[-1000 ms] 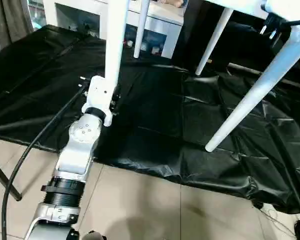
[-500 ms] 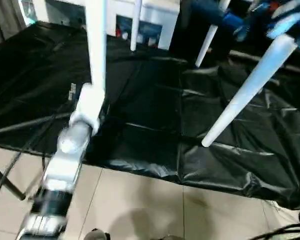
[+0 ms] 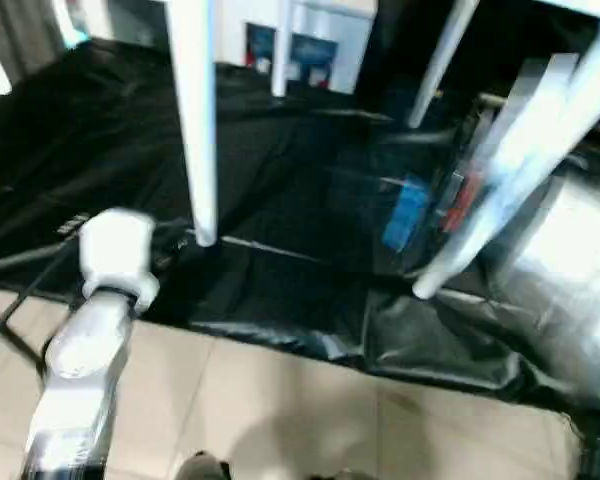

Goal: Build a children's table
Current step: Flip table

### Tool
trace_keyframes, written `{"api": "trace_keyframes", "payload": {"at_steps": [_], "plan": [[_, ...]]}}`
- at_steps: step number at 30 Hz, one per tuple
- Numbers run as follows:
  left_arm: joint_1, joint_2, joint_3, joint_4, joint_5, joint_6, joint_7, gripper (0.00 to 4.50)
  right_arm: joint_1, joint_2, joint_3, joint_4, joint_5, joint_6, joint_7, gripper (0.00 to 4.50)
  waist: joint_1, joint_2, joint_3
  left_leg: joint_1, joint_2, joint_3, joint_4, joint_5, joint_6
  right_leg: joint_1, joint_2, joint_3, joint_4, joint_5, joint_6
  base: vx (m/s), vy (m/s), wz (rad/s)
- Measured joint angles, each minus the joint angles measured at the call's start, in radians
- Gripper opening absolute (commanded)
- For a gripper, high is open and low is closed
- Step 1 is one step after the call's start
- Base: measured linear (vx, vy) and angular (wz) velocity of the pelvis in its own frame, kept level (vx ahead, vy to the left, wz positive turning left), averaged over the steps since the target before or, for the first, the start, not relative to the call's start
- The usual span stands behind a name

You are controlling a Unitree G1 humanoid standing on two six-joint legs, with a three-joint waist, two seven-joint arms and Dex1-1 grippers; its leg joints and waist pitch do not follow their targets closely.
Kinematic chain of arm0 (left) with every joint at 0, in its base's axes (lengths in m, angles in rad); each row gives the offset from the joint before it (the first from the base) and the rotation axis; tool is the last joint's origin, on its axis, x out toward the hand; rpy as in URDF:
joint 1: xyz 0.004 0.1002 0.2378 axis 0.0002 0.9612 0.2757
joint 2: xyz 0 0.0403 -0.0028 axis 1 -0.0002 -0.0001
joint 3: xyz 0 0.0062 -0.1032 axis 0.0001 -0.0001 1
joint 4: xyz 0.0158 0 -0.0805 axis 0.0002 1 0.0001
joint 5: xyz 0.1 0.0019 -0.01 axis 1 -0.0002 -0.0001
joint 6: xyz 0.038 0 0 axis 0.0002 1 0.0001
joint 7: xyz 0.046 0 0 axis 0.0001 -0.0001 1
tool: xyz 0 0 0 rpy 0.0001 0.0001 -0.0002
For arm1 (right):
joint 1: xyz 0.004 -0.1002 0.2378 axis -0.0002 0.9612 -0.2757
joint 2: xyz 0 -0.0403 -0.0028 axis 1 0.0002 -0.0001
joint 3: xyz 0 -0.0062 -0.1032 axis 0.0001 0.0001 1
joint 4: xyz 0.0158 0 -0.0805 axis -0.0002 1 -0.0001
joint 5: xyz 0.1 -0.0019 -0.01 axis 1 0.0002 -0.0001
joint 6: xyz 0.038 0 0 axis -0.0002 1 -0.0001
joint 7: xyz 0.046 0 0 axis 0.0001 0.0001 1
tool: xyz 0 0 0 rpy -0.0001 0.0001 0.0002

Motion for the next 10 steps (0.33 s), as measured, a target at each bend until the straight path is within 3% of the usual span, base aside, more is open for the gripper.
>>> {"api": "trace_keyframes", "payload": {"at_steps": [2, 5, 10], "plan": [[0.008, -0.013, -0.003, 0.003, 0.011, -0.025, 0.021, 3.21, 0.028, 0.034, 0.004, 0.038, -0.092, -0.014, -0.099, 4.5, 0.0, 0.011, -0.003, 0.002, 0.0, 0.001, -0.002, 0.001, -0.001, 0.0, 0.0, 0.002, 0.0, 0.001, 0.002, -0.033, 0.006, 0.01], [-0.004, -0.066, -0.008, 0.027, 0.053, -0.049, 0.104, 3.21, 0.079, 0.104, -0.037, 0.139, -0.215, -0.027, -0.287, 4.5, -0.001, 0.01, -0.005, 0.008, 0.0, 0.001, -0.005, 0.002, -0.003, 0.0, 0.0, 0.001, -0.001, -0.002, 0.007, 0.0, 0.0, 0.0], [0.017, -0.07, -0.045, 0.025, 0.102, -0.078, 0.13, 3.21, 0.178, 0.15, -0.093, 0.15, -0.244, -0.046, -0.413, 4.5, -0.013, 0.008, -0.007, 0.008, 0.0, 0.001, -0.011, 0.002, -0.003, 0.002, 0.0, 0.001, -0.01, 0.005, 0.01, 0.0, 0.0, 0.0]]}}
